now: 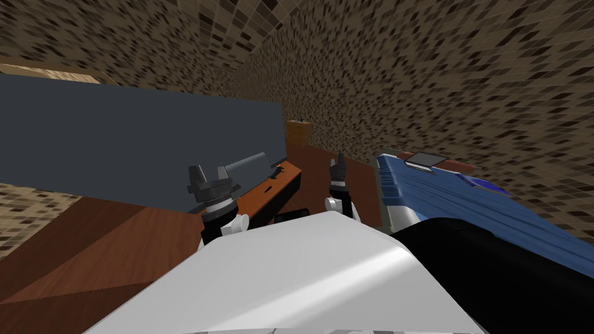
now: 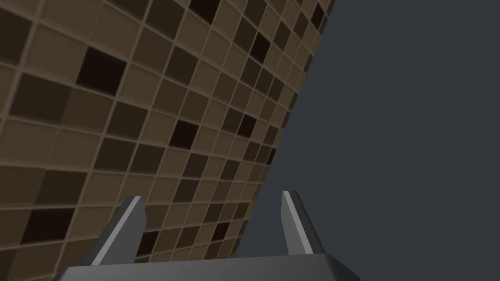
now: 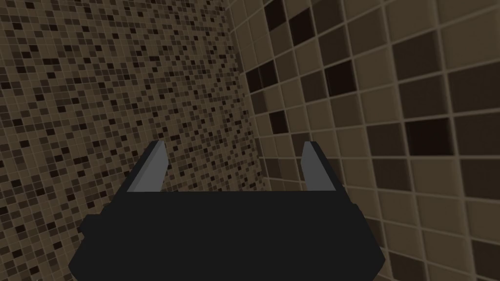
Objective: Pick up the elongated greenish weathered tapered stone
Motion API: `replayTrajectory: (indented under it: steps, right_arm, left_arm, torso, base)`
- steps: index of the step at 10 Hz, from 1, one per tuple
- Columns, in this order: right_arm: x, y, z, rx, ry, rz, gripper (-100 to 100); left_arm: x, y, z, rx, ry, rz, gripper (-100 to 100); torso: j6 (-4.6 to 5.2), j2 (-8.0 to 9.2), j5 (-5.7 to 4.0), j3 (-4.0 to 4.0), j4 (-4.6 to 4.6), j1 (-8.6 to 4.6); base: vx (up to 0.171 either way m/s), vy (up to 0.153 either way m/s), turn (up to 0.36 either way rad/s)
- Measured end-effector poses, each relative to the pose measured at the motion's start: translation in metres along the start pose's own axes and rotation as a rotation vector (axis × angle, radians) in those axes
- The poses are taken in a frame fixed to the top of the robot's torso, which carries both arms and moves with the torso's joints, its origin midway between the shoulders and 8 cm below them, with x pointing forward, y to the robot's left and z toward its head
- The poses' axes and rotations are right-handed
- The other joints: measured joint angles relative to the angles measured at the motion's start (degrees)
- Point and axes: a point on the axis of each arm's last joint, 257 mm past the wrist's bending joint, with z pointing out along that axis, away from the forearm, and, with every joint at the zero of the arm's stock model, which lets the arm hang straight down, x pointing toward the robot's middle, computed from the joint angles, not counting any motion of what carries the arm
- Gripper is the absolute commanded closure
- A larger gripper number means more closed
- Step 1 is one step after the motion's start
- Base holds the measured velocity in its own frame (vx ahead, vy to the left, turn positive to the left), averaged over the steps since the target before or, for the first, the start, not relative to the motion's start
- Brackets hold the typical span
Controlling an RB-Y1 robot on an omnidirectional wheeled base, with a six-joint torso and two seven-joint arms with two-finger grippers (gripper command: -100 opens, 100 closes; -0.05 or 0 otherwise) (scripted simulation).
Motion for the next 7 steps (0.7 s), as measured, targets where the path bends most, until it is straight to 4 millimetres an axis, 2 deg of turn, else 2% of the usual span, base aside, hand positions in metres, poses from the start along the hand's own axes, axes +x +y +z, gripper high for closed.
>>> replayTrajectory:
  steps: [2,4,7]
  right_arm:
    - [0.000,0.000,0.000,0.000,0.000,0.000,0]
    - [0.000,0.000,0.000,0.000,0.000,0.000,0]
    - [0.000,0.000,0.000,0.000,0.000,0.000,0]
  left_arm:
    - [0.007,0.017,-0.005,-0.045,0.026,-0.053,-100]
    - [0.013,0.042,-0.007,-0.105,0.049,-0.118,-100]
    - [0.023,0.094,-0.019,-0.233,0.072,-0.234,-100]
  torso:
    - [0.01,0.06,0.02,0.03,0.01,0.07]
    - [0.02,0.07,0.03,0.04,0.01,0.15]
    - [0.01,0.05,0.05,0.03,0.01,0.21]
  base:
    - [-0.020,0.021,-0.088]
    - [-0.024,0.038,-0.116]
    - [-0.018,0.047,-0.133]
